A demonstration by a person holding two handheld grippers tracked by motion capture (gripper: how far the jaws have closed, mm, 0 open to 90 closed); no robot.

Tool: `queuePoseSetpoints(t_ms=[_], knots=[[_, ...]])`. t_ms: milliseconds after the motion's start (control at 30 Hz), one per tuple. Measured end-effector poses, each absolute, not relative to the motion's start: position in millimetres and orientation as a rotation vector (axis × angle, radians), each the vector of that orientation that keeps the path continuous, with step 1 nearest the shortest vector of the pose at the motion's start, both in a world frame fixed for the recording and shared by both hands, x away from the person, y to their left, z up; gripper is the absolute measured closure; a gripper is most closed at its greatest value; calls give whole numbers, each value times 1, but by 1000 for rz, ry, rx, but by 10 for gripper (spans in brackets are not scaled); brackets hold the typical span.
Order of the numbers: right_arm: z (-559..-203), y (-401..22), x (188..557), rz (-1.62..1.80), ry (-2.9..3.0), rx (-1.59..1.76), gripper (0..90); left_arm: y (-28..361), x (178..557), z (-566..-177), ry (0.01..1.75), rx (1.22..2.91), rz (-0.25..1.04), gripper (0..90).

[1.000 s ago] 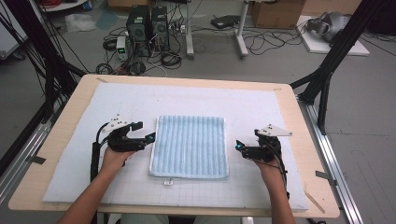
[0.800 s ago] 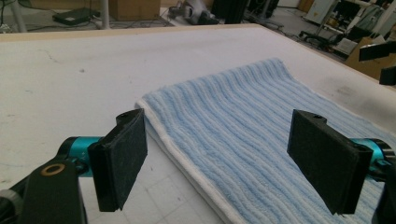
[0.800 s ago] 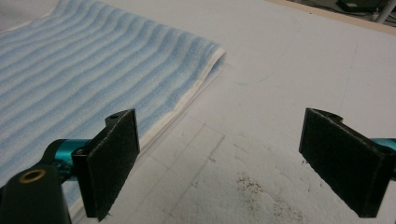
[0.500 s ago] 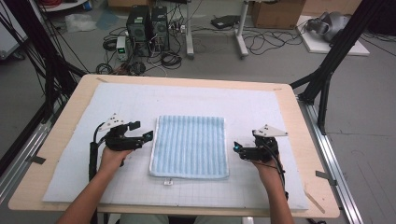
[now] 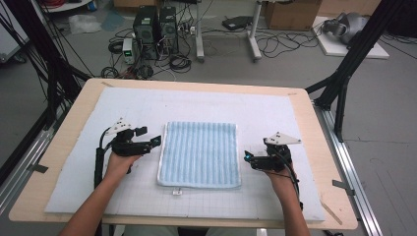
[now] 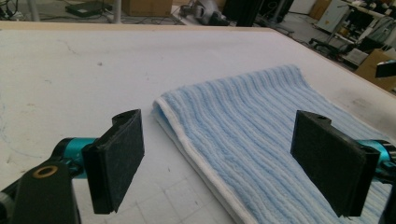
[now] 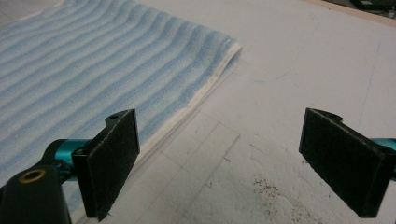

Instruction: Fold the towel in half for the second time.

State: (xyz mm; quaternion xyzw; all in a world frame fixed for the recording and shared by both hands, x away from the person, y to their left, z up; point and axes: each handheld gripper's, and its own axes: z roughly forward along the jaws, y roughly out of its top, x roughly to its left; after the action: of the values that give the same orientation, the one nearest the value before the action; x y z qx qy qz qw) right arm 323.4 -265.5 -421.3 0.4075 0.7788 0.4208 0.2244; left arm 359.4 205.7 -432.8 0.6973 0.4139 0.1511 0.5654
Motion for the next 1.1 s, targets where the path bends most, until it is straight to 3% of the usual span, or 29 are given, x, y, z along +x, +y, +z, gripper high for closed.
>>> queuePoseSetpoints(t_ms=[433, 1100], knots=[[-420, -267, 323, 1186, 2142, 1145, 114, 198, 405, -427, 1062, 1680, 363, 258], [-422, -265, 322, 1183, 2159, 1147, 114, 162, 453, -449, 1070, 1895, 372, 470]])
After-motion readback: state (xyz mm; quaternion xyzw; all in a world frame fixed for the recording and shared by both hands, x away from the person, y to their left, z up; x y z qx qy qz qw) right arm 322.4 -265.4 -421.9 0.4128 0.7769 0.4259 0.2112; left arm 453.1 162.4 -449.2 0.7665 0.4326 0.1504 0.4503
